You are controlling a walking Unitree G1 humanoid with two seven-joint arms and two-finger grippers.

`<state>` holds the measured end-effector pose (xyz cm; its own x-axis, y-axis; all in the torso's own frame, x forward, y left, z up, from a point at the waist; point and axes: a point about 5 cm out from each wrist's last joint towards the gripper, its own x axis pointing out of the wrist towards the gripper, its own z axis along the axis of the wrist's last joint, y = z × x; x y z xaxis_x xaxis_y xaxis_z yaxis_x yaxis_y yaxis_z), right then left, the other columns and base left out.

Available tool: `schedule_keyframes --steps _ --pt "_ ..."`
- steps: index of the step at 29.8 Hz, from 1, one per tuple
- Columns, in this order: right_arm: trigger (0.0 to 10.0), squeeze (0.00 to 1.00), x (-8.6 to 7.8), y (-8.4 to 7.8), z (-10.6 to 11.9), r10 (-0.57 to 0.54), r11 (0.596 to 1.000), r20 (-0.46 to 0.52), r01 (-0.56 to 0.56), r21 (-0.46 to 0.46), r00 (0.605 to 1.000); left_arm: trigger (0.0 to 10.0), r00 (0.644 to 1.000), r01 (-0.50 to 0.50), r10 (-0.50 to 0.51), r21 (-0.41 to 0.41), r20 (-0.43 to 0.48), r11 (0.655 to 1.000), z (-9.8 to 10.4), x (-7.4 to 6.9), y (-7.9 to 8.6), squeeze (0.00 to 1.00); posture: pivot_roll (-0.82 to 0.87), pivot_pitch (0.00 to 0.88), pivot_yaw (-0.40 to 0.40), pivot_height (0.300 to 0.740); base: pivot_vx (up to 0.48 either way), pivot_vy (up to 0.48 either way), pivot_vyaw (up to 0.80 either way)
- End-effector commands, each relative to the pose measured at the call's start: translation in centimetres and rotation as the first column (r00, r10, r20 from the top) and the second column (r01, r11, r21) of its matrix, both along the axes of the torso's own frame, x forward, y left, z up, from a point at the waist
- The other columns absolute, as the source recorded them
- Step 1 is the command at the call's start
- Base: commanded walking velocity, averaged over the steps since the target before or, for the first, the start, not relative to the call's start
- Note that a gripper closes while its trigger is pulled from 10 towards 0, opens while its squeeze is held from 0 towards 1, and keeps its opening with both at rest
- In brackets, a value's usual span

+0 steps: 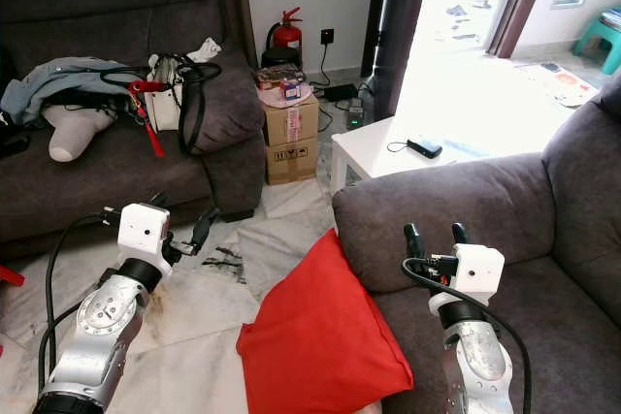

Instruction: Move the pillow to the sofa from floor

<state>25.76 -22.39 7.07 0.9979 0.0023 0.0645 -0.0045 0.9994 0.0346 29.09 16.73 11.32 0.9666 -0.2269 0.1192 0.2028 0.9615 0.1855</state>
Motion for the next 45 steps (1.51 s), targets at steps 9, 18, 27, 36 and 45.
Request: schedule_keyframes --steps 9,18,27,36,45 --pt "10.0 0.00 0.18 0.26 0.16 0.011 1.000 -0.004 -0.011 -0.007 1.000 10.0 1.000 0.002 -0.003 0.010 0.012 1.000 0.20 0.13 0.09 0.00 -0.05 0.000 0.021 0.732 0.000 0.000 0.00" --pt "10.0 0.00 0.42 0.08 0.50 0.013 1.000 0.012 -0.013 -0.015 1.000 10.0 1.000 0.002 -0.002 0.003 0.011 1.000 0.18 0.27 -0.13 0.00 -0.04 0.000 0.020 0.690 0.000 0.000 0.00" --pt "10.0 0.00 0.28 0.23 0.28 0.017 1.000 -0.001 -0.017 -0.018 1.000 10.0 1.000 -0.011 0.011 0.005 0.009 1.000 0.19 0.23 0.13 0.00 -0.04 0.000 0.016 0.690 0.000 0.000 0.00" --pt "10.0 0.00 0.51 0.18 0.30 0.020 1.000 -0.014 -0.020 -0.019 1.000 10.0 1.000 -0.016 0.016 0.005 0.011 1.000 0.20 0.30 0.16 0.00 -0.04 0.000 0.012 0.656 0.000 0.000 0.00" --pt "10.0 0.00 0.43 0.05 0.52 0.023 0.999 0.002 -0.023 -0.024 1.000 10.0 1.000 -0.023 0.023 0.001 0.010 1.000 0.14 0.24 0.15 0.00 -0.04 0.000 0.007 0.639 0.000 0.000 0.00"
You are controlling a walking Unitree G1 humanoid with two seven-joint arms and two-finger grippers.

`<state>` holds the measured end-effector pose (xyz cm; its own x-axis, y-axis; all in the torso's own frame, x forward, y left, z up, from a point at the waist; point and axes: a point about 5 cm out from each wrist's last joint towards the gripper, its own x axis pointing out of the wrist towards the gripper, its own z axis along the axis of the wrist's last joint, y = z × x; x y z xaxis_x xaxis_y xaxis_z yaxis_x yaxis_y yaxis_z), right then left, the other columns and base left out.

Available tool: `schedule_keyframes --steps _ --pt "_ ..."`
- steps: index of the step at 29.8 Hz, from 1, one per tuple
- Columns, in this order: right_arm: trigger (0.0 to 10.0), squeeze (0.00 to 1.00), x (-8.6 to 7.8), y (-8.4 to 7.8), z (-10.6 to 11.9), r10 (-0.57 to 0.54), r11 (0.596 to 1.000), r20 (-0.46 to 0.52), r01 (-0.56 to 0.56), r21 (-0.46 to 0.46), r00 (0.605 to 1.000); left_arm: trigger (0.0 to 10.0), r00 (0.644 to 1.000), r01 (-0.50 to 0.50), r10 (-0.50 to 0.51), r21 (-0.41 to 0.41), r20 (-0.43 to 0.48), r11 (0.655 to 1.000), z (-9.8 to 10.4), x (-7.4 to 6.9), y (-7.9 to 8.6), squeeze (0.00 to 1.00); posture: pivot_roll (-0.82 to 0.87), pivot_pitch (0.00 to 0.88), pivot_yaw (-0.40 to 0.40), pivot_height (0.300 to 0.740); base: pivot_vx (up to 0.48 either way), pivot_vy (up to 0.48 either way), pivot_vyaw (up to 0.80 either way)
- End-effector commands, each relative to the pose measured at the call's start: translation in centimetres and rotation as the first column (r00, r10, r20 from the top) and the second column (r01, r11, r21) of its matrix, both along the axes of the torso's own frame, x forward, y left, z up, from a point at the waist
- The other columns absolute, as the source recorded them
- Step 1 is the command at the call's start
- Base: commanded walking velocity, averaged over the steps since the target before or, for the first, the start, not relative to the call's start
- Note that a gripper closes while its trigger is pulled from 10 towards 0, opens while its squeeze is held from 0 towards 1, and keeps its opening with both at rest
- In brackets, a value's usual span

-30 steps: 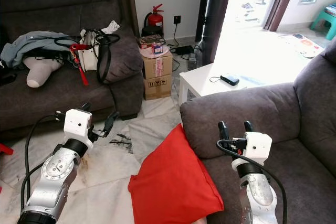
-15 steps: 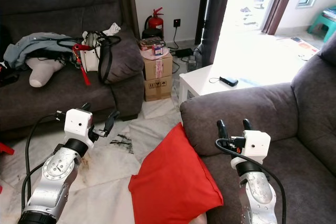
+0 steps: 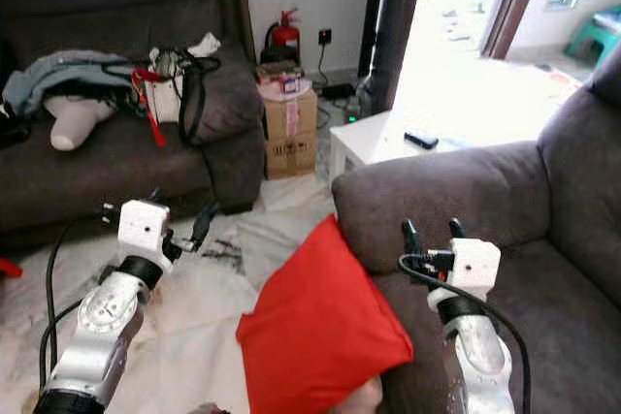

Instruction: Move the pillow to the sofa from floor

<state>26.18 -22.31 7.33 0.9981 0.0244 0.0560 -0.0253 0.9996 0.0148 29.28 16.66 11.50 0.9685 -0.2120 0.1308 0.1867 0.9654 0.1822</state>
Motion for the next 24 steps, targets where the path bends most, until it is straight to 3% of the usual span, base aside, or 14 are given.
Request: schedule_keyframes --steps 1,24 --pt "10.0 0.00 -0.07 -0.11 0.23 0.001 1.000 0.008 -0.001 -0.005 1.000 10.0 1.000 -0.010 0.010 0.006 -0.003 1.000 -0.11 -0.02 0.23 0.00 -0.04 0.000 0.006 0.639 0.000 0.000 0.00" --pt "10.0 0.00 0.08 0.19 0.35 0.018 1.000 0.003 -0.018 -0.009 1.000 10.0 1.000 -0.024 0.024 0.007 -0.002 1.000 -0.06 0.04 0.54 0.00 -0.05 0.000 0.002 0.639 0.000 0.000 0.00"
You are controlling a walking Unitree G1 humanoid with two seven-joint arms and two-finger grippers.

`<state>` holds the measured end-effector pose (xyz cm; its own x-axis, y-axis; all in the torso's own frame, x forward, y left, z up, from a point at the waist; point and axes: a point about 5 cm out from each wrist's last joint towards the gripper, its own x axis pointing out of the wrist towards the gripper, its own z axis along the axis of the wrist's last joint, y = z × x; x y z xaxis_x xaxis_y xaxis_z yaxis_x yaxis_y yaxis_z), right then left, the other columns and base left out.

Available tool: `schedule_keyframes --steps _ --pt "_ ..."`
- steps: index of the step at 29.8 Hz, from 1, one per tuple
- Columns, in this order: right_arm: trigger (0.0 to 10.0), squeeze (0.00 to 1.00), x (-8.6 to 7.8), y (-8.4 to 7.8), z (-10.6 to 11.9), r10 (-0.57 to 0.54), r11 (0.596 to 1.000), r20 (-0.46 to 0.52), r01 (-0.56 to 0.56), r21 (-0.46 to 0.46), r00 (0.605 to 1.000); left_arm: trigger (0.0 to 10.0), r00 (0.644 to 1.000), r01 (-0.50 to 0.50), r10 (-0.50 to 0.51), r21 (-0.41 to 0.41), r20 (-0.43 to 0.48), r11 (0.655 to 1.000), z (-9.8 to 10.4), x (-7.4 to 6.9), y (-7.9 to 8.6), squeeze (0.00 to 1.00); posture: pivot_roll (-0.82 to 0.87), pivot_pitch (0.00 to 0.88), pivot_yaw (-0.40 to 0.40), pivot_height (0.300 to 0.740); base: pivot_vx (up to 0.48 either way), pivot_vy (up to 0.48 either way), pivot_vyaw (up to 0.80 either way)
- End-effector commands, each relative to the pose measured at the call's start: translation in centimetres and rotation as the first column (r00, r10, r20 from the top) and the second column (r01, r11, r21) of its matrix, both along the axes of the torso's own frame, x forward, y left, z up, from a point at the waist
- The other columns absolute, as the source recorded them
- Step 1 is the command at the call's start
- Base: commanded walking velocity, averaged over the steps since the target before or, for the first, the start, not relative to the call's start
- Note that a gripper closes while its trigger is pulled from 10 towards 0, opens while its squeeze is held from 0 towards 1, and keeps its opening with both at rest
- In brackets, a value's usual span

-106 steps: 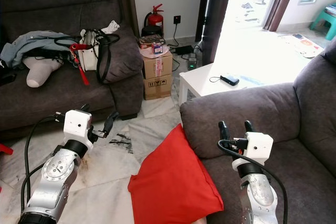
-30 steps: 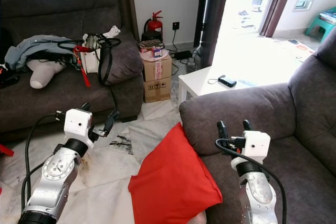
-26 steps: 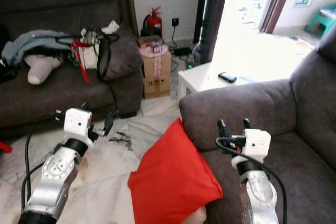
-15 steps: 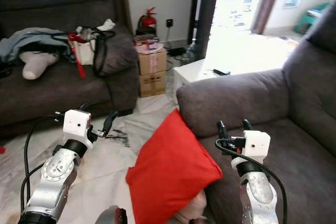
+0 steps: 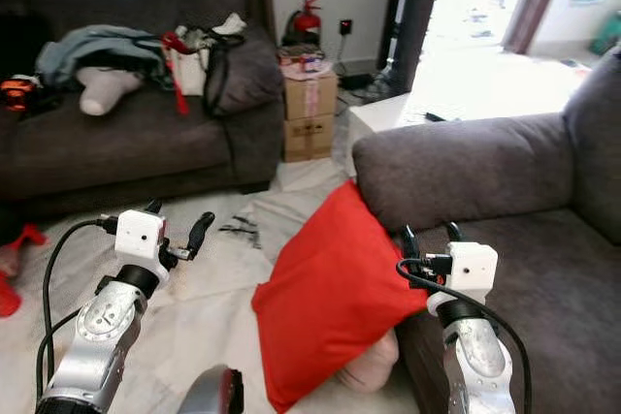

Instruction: Move the pillow to the sofa from floor

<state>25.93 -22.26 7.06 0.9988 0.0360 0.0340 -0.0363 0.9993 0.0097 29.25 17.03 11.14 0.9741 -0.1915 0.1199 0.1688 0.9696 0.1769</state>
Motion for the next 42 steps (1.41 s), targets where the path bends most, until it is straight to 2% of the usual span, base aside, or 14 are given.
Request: schedule_keyframes --steps 1,6,12,30,42 --pt "10.0 0.00 0.30 0.14 0.61 0.006 1.000 0.024 -0.006 -0.002 1.000 10.0 1.000 -0.004 0.004 0.009 0.011 1.000 0.30 0.03 0.19 0.00 -0.05 0.000 0.002 0.639 0.000 0.000 0.00" --pt "10.0 0.00 0.08 0.13 0.36 0.004 1.000 0.007 -0.004 0.000 1.000 10.0 1.000 -0.005 0.005 0.010 0.000 1.000 -0.02 -0.29 0.27 0.00 -0.05 0.000 0.007 0.630 0.000 0.000 0.00" --pt "10.0 0.00 0.22 0.47 0.50 0.014 1.000 0.019 -0.014 0.002 1.000 10.0 1.000 -0.006 0.006 0.010 0.006 1.000 0.24 -0.01 0.44 0.00 -0.05 0.000 0.012 0.575 0.000 0.000 0.00" --pt "10.0 0.00 0.22 0.40 0.51 0.016 1.000 0.024 -0.015 -0.003 1.000 10.0 1.000 -0.027 0.027 -0.018 0.001 0.999 0.18 0.00 0.69 0.00 -0.05 0.000 0.007 0.575 0.000 0.000 0.00" --pt "10.0 0.00 0.40 0.24 0.80 0.013 1.000 0.035 -0.013 -0.002 0.999 10.0 0.998 -0.060 0.060 -0.010 -0.006 0.998 -0.01 -0.07 1.12 0.00 -0.05 0.000 0.001 0.575 0.000 0.000 0.00"
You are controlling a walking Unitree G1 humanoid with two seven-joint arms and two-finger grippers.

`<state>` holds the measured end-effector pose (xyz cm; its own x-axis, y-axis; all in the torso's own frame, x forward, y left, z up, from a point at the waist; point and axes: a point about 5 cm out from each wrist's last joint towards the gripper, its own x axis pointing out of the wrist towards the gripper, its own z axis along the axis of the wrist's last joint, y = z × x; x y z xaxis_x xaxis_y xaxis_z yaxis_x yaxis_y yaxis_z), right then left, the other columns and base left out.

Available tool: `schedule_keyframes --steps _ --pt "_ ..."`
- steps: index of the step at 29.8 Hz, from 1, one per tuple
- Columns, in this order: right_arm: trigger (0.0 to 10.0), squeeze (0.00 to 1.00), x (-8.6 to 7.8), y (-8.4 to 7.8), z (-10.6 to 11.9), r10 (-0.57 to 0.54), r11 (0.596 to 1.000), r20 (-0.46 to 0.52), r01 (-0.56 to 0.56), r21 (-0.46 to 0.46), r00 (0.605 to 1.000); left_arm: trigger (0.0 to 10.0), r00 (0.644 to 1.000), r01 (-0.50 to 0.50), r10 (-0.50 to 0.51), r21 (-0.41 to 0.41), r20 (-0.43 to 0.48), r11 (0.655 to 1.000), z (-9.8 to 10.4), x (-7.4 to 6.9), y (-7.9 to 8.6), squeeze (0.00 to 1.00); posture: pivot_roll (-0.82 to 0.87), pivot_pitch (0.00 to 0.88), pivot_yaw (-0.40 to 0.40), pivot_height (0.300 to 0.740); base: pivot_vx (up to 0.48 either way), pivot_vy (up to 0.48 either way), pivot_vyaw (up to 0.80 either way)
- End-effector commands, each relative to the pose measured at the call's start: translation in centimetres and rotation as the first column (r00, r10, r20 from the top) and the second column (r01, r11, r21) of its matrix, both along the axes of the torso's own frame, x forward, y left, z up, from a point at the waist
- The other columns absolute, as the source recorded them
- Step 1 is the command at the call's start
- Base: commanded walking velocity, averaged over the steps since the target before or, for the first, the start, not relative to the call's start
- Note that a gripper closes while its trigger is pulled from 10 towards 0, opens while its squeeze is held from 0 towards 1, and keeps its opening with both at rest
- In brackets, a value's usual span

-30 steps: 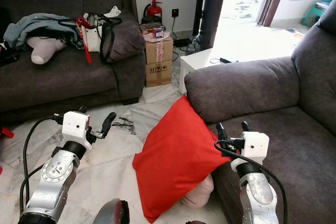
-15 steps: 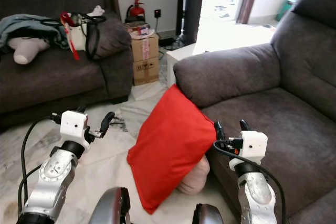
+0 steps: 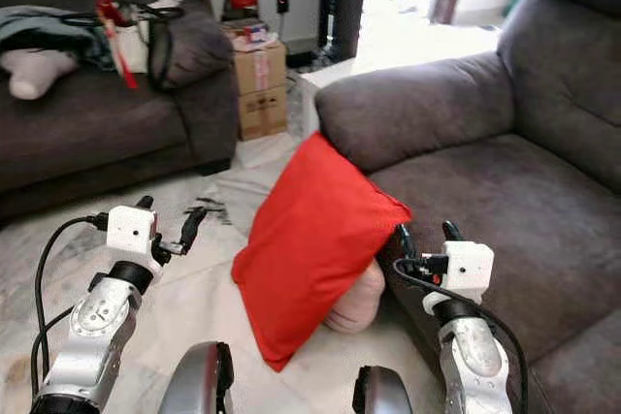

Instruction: Move the pillow to the sofa from floor

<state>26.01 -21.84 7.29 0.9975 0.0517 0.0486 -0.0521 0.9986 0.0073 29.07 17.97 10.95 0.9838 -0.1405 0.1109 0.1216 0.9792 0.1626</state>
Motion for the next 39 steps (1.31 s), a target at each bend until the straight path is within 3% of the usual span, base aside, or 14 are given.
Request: schedule_keyframes --steps 1,9,39 --pt "10.0 0.00 0.31 -0.18 0.57 -0.003 1.000 0.020 0.003 0.000 1.000 10.0 1.000 -0.013 0.013 0.008 0.006 1.000 0.15 0.06 0.23 0.00 -0.05 0.000 0.001 0.575 0.000 0.000 0.00" --pt "10.0 0.00 0.10 -0.22 0.61 -0.001 1.000 0.024 0.001 -0.001 1.000 10.0 0.999 -0.031 0.031 0.007 0.014 1.000 0.25 0.04 0.47 0.00 -0.05 0.000 0.002 0.575 0.000 0.000 0.00" --pt "10.0 0.00 -0.05 0.25 0.32 0.038 0.999 0.010 -0.037 -0.029 0.999 10.0 1.000 -0.022 0.022 0.009 0.015 1.000 0.31 0.12 0.36 0.00 -0.05 0.000 0.002 0.575 0.302 0.000 0.05"
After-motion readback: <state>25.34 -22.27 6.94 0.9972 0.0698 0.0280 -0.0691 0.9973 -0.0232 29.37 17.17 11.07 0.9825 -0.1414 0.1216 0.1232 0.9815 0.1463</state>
